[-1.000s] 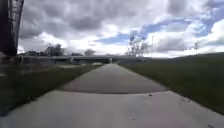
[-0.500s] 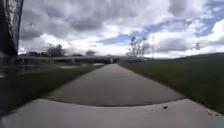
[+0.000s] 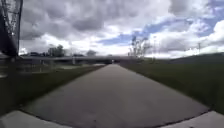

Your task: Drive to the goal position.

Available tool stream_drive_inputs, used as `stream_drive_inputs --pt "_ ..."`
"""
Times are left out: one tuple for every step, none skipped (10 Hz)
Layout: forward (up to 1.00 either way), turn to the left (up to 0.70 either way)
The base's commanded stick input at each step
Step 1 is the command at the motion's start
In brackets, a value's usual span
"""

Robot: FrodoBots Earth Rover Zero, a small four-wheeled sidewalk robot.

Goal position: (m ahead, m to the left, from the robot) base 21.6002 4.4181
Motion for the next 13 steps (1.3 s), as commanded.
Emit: stream_drive_inputs --pt "1.0 0.0" --pt "1.0 0.0" --pt "1.0 0.0" --pt "1.0 0.0" --pt "1.0 0.0" --pt "1.0 0.0" --pt "1.0 0.0" --pt "1.0 0.0" --pt "1.0 0.0" --pt "1.0 0.0" --pt "1.0 0.0" --pt "1.0 0.0" --pt "1.0 0.0"
